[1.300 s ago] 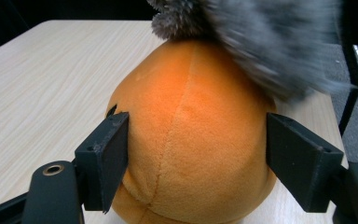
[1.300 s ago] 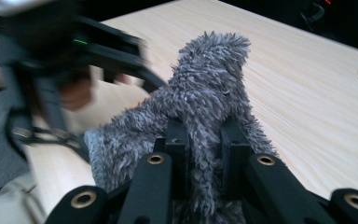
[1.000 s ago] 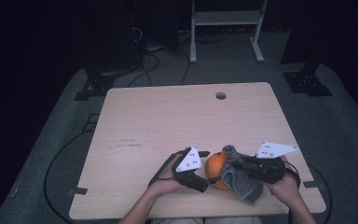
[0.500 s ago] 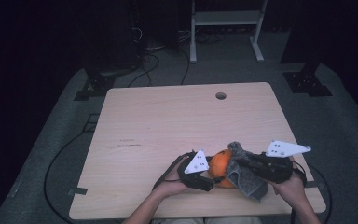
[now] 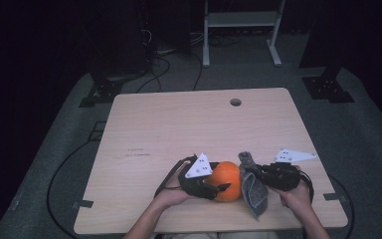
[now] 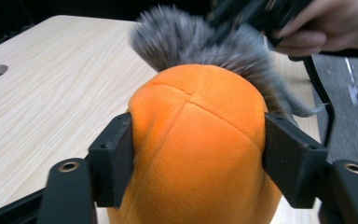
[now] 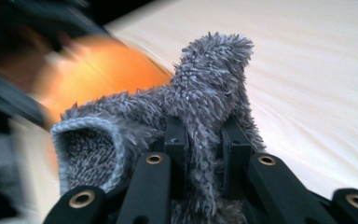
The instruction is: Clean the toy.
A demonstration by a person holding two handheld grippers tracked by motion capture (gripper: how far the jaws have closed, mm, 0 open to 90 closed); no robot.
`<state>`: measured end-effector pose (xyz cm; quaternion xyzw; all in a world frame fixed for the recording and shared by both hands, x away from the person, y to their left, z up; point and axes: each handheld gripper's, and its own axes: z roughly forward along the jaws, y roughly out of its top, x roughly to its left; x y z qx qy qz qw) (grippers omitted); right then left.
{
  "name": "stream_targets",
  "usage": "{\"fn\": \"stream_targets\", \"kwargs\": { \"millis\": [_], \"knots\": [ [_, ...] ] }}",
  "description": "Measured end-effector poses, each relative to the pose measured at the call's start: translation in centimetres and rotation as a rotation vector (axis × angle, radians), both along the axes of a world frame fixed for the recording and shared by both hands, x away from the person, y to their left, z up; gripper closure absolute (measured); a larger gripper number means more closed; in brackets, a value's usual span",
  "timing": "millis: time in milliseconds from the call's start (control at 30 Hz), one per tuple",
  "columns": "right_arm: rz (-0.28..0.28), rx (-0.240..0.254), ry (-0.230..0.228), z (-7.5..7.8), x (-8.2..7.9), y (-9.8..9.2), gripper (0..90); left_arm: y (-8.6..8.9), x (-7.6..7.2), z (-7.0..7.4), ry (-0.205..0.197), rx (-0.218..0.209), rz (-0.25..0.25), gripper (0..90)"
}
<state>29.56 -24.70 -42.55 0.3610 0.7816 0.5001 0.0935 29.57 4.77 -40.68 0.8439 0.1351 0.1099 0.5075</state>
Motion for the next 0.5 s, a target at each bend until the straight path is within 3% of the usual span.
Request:
{"fn": "stream_targets", "kwargs": {
  "millis": [100, 133, 167, 200, 233, 267, 300, 333, 367, 400, 500],
  "knots": [
    [-0.015, 0.005, 0.011, -0.1, 0.0, -0.5, 76.2, 0.0, 0.2, -0.3, 0.008, -0.024, 0.017, 28.1],
    [0.014, 0.036, -0.036, 1.1, -0.6, -0.1, 76.2, -0.5, 0.1, -0.5, -0.005, -0.034, 0.034, 27.9],
    [0.014, 0.036, -0.036, 1.1, -0.6, -0.1, 76.2, -0.5, 0.1, -0.5, -0.005, -0.034, 0.034, 27.7],
    [0.051, 0.068, -0.083, 2.4, -1.3, 0.7, 76.2, -1.3, 0.0, -0.6, -0.015, -0.042, 0.071, 27.2],
    [0.051, 0.068, -0.083, 2.4, -1.3, 0.7, 76.2, -1.3, 0.0, -0.6, -0.015, -0.042, 0.071, 25.5],
    [0.073, 0.048, -0.126, 3.5, -2.0, 2.0, 76.1, -1.8, -0.3, -0.7, -0.020, -0.045, 0.089, 23.9],
    [0.073, 0.048, -0.126, 3.5, -2.0, 2.0, 76.1, -1.8, -0.3, -0.7, -0.020, -0.045, 0.089, 22.5],
    [0.074, 0.015, -0.125, 3.1, -1.9, 2.4, 75.9, -1.6, -0.5, -0.6, -0.006, -0.033, 0.041, 21.2],
    [0.074, 0.015, -0.125, 3.1, -1.9, 2.4, 75.9, -1.6, -0.5, -0.6, -0.006, -0.033, 0.041, 19.2],
    [0.075, 0.029, -0.102, 2.3, -1.5, 1.9, 75.6, -0.9, -0.4, -0.5, 0.003, -0.022, -0.040, 18.8],
    [0.065, 0.046, -0.088, 2.1, -1.3, 1.3, 75.5, -0.3, 0.0, -0.3, 0.010, -0.052, -0.058, 18.0]
  ]
}}
